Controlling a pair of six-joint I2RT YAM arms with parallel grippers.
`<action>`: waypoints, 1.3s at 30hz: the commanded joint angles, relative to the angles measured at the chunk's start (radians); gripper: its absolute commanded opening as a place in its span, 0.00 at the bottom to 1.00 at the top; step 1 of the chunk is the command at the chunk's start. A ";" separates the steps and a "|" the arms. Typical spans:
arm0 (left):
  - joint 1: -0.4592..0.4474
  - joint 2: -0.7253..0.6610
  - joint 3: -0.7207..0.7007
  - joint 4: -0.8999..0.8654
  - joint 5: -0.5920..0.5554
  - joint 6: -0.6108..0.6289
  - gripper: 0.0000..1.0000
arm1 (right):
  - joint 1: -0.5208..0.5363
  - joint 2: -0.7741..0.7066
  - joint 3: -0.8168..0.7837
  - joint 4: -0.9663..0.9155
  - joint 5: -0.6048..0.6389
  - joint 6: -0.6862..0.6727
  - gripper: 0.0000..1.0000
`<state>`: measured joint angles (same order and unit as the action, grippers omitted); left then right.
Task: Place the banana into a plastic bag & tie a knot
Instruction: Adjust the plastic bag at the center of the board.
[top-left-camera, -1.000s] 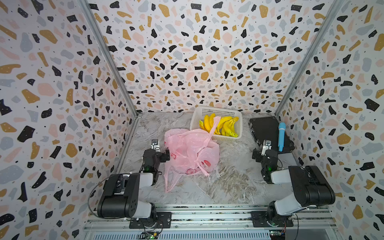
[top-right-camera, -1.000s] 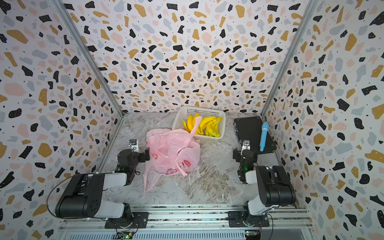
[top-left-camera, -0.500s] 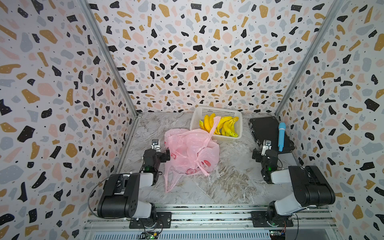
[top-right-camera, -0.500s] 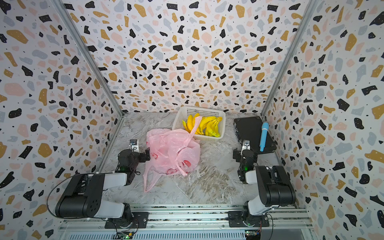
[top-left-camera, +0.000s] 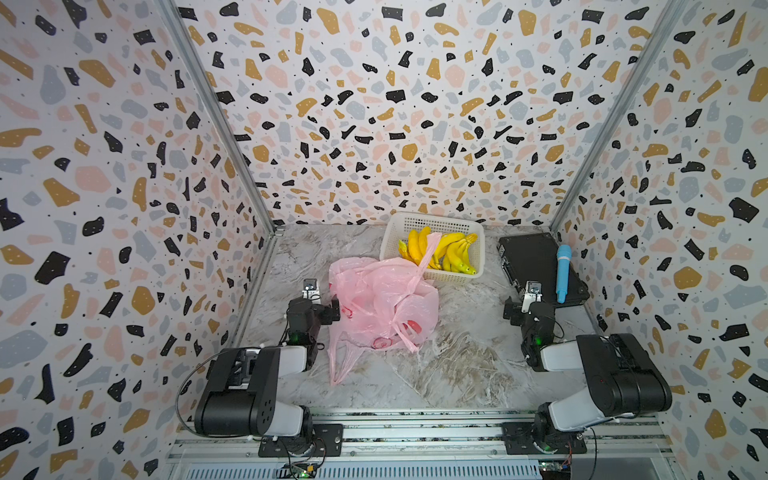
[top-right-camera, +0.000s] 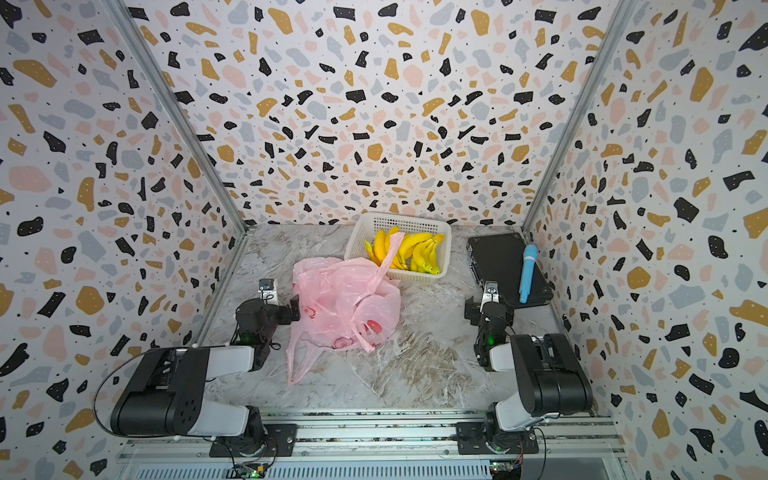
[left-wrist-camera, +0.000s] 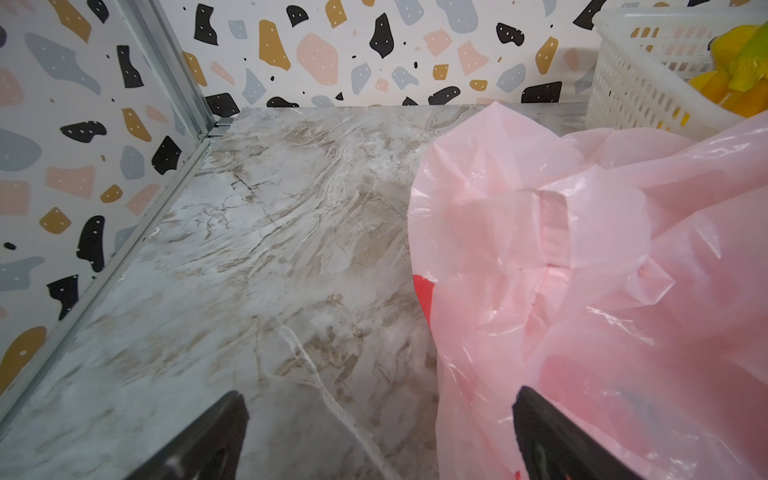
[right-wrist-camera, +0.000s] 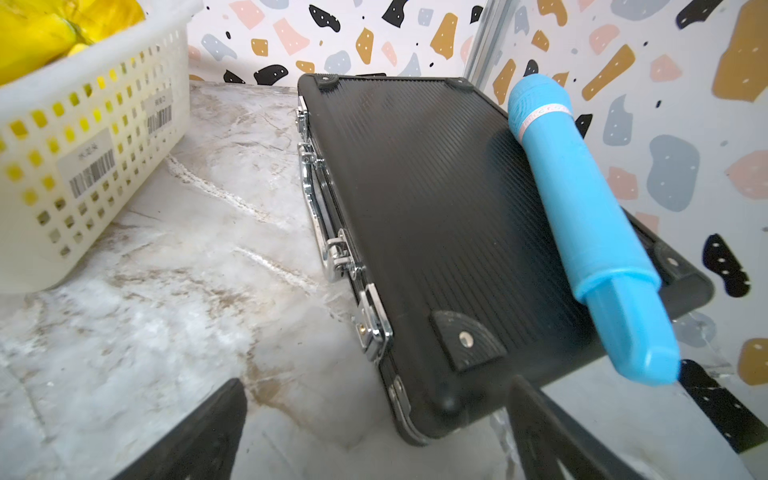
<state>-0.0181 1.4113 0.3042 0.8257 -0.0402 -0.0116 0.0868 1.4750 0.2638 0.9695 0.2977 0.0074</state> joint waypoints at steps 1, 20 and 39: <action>-0.011 -0.149 -0.037 0.005 -0.066 -0.006 0.99 | 0.043 -0.154 -0.007 -0.040 0.055 -0.051 1.00; -0.016 -0.817 0.393 -1.116 0.456 -0.748 0.99 | 0.065 -0.774 0.548 -1.411 -0.314 0.442 1.00; -0.019 -0.937 0.207 -0.932 0.636 -1.073 0.99 | 0.098 -0.608 0.611 -1.462 -0.826 0.647 0.87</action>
<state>-0.0303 0.4141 0.4564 -0.2031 0.5678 -1.0870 0.1726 0.8562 0.8242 -0.4656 -0.4828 0.6437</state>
